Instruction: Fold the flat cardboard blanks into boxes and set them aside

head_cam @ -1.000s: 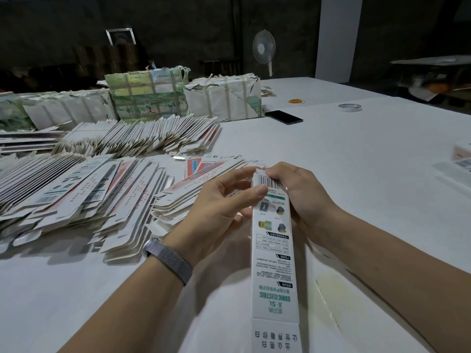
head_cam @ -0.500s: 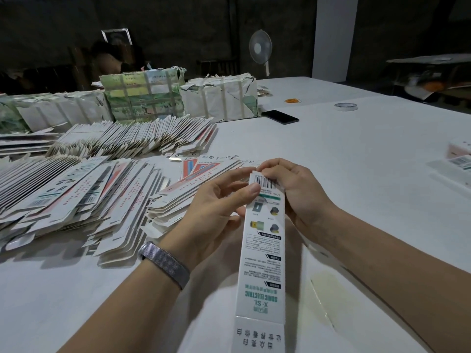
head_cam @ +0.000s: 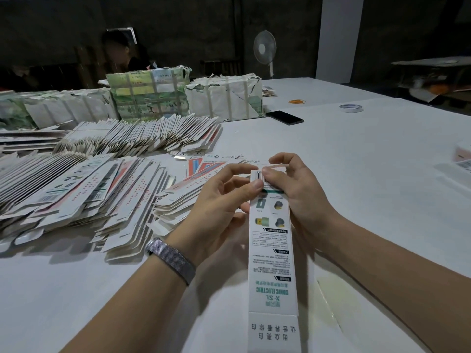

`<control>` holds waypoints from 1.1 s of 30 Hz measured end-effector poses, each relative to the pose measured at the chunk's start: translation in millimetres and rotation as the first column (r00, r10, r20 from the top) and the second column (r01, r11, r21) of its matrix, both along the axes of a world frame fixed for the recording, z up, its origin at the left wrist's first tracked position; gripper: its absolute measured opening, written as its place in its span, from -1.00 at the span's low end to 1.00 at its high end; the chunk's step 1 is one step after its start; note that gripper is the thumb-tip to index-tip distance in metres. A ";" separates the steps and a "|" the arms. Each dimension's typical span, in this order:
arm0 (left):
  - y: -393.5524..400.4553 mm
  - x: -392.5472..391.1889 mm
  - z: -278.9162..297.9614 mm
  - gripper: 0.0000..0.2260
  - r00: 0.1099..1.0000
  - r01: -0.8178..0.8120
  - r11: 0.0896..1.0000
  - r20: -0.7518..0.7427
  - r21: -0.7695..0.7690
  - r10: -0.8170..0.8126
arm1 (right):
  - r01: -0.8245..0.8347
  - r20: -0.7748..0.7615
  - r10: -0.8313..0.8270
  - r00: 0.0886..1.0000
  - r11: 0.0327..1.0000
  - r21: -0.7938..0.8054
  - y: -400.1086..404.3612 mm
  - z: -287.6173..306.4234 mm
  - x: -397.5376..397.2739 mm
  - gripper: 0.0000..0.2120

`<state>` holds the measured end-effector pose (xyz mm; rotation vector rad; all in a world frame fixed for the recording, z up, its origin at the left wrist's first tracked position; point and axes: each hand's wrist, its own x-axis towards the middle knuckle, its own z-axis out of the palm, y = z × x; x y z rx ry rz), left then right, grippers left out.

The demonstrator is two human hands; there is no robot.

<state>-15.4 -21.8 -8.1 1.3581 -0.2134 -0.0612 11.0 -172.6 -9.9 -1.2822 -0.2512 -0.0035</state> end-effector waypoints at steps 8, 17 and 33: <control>-0.1 1.5 -2.2 -0.69 1.000 0.006 0.999 0.023 -0.040 -0.005 | 0.118 0.034 -0.116 0.993 0.991 -0.061 -0.6 -5.4 4.5 -0.84; 0.5 1.0 -0.5 -0.65 0.999 0.023 1.000 -0.025 -0.011 -0.023 | 0.123 -0.001 -0.124 0.992 0.991 -0.059 -3.1 -3.4 3.0 -0.80; -3.0 -0.5 -3.6 -0.69 1.000 -0.014 0.999 -0.017 -0.051 0.013 | 0.157 0.066 -0.151 0.986 0.982 -0.101 -7.6 -1.6 5.6 -0.75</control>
